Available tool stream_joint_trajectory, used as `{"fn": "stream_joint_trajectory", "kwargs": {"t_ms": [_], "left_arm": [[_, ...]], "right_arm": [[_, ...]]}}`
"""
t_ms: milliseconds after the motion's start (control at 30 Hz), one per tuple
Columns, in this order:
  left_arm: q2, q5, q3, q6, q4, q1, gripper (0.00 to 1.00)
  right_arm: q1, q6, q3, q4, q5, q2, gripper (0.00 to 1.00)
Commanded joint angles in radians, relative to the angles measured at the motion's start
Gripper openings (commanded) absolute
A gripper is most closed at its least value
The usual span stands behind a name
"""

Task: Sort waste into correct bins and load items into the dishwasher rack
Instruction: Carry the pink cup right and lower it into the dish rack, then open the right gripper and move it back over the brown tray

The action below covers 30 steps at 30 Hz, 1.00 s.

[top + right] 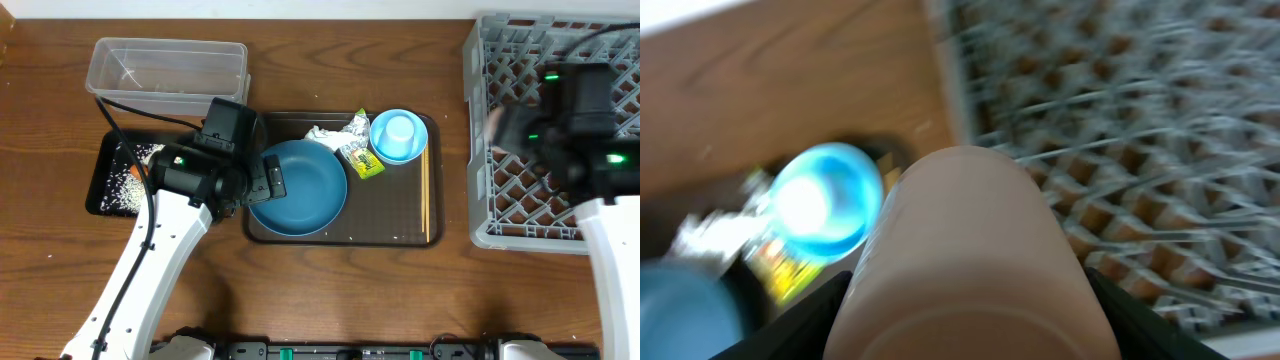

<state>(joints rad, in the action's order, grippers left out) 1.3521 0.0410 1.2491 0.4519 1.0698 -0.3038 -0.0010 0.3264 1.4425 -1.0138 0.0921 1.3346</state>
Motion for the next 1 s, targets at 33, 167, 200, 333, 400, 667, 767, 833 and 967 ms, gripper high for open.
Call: {"fn": "stream_joint_trajectory", "kwargs": {"t_ms": [33,167,200,333,400,667,767,833,967], "left_arm": [[0.002,-0.019,-0.003,0.013,0.003,-0.001,0.98],[0.002,-0.019,-0.003,0.013,0.003,-0.001,0.98],[0.002,-0.019,-0.003,0.013,0.003,-0.001,0.98],[0.002,-0.019,-0.003,0.013,0.003,-0.001,0.98],[0.002,-0.019,-0.003,0.013,0.003,-0.001,0.98],[0.002,-0.019,-0.003,0.013,0.003,-0.001,0.98],[0.002,-0.019,-0.003,0.013,0.003,-0.001,0.98],[0.002,-0.019,-0.003,0.013,0.003,-0.001,0.98],[0.002,-0.019,-0.003,0.013,0.003,-0.001,0.98]], "right_arm": [[-0.182,-0.039,0.016,0.023,-0.048,0.007,0.64],[-0.332,-0.027,0.016,0.064,-0.048,0.049,0.67],[-0.356,-0.027,0.016,0.076,-0.048,0.059,0.67],[-0.462,-0.029,0.016,0.109,-0.039,0.119,0.68],[-0.5,-0.035,0.016,0.117,-0.032,0.15,0.69],[-0.621,-0.036,0.016,0.147,0.008,0.253,0.71],[-0.646,-0.036,0.016,0.15,-0.001,0.278,0.74],[-0.655,-0.036,0.016,0.151,-0.011,0.296,0.76],[-0.658,-0.036,0.016,0.154,-0.034,0.327,0.88]]}}
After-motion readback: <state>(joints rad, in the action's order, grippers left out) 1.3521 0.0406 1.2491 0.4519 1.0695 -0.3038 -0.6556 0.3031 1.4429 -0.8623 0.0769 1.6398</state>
